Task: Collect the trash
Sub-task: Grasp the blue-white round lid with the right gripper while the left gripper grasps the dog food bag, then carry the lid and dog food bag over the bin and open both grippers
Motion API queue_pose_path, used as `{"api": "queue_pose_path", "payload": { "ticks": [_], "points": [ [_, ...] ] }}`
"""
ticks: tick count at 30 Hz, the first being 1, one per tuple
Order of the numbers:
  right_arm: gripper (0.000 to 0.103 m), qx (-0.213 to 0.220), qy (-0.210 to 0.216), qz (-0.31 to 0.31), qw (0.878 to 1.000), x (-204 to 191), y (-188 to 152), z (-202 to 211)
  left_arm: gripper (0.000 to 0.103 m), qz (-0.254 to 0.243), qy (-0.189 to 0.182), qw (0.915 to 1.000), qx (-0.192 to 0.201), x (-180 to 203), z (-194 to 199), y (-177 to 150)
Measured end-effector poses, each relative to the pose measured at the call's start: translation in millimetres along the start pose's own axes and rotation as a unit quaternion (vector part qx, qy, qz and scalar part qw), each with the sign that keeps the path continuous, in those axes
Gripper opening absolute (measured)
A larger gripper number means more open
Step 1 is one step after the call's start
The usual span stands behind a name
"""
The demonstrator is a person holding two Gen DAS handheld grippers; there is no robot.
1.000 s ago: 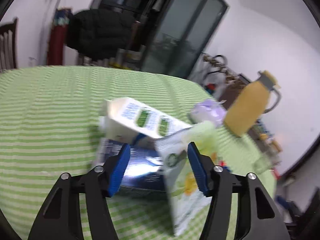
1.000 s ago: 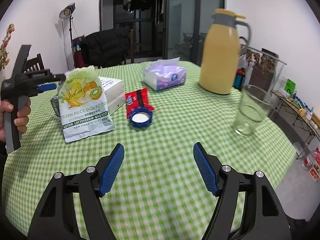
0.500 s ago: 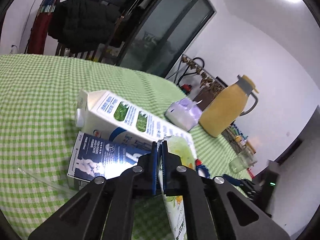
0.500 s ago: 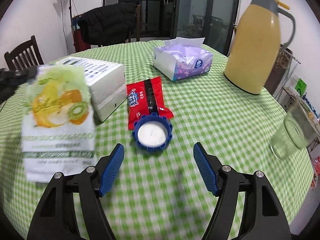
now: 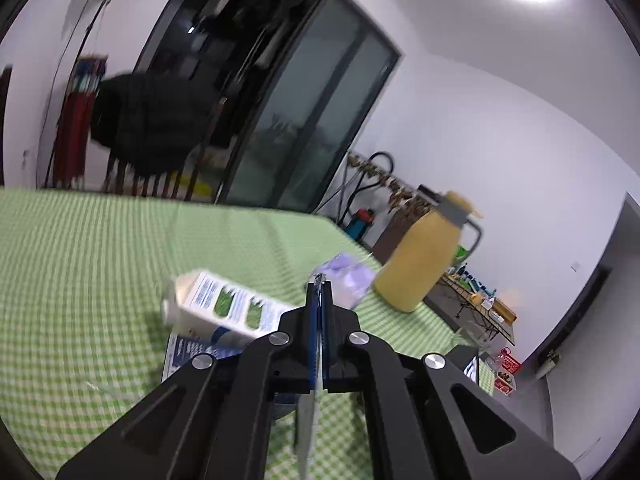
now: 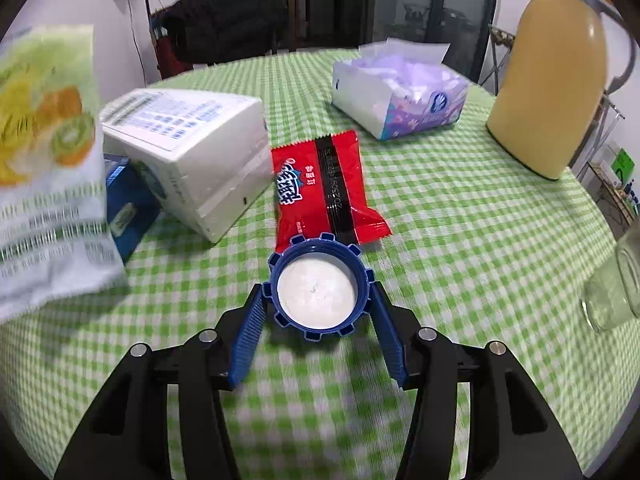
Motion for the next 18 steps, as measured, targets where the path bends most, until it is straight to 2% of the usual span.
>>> {"api": "queue_pose_path", "payload": {
  "ticks": [5,11,15,18],
  "points": [
    [0.052,0.042,-0.003,0.010,0.999,-3.7,-6.8,57.3,0.000,-0.027,0.004,0.9993,0.027,32.5,30.6,16.5],
    [0.052,0.085,-0.008,0.002,0.996,14.7,-16.0,132.2,0.000,-0.050,0.000,0.9986,0.017,74.5,48.5,9.4],
    [0.052,0.118,-0.012,-0.021,0.993,38.9,-26.7,181.3,0.000,-0.083,-0.014,0.9964,0.014,111.6,62.4,0.0],
    [0.052,0.131,-0.022,-0.025,0.991,55.0,-38.0,207.8,0.000,-0.101,-0.039,0.9941,0.007,146.0,71.9,-10.8]
  ]
}}
Point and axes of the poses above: each gripper's, at about its wrist camera, not at the fingertips, and z roughly against the way its jaws point, x to its right, y to its top, the point moved 5 cm from there along -z, roughly the way its jaws point, and after that the axes turned 13 degrees about x, right-handed, at the moved point
